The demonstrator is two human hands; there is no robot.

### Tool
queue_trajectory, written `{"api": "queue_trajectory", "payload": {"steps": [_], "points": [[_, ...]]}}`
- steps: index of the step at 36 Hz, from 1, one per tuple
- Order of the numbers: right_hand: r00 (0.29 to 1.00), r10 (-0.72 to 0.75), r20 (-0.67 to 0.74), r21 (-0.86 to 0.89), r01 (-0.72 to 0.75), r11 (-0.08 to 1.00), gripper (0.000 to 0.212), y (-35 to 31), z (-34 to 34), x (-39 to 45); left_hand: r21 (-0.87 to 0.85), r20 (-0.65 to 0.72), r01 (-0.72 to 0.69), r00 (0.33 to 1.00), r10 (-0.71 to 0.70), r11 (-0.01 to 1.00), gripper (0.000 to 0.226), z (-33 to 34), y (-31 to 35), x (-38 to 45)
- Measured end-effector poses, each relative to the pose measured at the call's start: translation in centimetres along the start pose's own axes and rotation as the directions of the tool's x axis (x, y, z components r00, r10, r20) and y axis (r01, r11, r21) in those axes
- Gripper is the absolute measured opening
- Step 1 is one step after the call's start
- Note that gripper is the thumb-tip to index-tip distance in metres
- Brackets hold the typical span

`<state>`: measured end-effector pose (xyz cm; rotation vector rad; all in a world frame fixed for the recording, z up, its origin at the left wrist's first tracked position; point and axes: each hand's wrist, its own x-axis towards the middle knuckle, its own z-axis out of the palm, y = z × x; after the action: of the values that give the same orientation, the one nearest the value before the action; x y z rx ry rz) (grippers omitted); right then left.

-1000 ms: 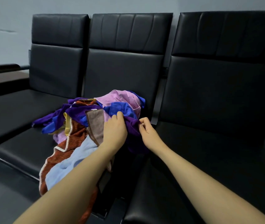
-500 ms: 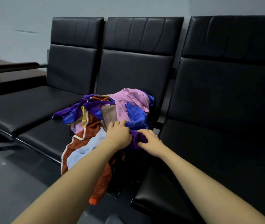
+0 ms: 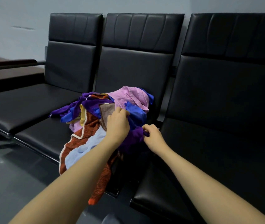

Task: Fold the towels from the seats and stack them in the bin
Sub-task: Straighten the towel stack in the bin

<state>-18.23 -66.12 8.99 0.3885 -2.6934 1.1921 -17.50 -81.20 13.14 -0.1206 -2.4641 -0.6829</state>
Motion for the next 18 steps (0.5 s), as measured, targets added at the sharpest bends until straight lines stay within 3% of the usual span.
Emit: {"api": "queue_trajectory", "payload": {"steps": [4,8,13,18], "points": [[0.992,-0.011,-0.126,0.142,0.029,0.989,0.017,-1.3,0.1,-0.3,-0.199,-0.109,-0.074,0.993,0.053,0.977,0.029,-0.5,0.0,0.0],[0.969,0.061,-0.24,0.238,-0.002,0.971,0.025,-2.2,-1.3,-0.1,-0.219,-0.1,-0.158,0.985,0.139,0.963,0.036,-1.2,1.2,0.5],[0.971,0.095,-0.221,0.358,-0.01,0.934,0.029,-3.1,-4.6,-1.0,-0.215,-0.022,-0.29,0.956,0.292,0.933,0.032,-1.9,4.5,1.4],[0.95,0.079,-0.303,0.292,0.013,0.956,0.019,-2.9,-8.8,-3.0,-0.232,-0.03,-0.412,0.908,0.417,0.881,0.023,-1.9,9.1,1.5]]}}
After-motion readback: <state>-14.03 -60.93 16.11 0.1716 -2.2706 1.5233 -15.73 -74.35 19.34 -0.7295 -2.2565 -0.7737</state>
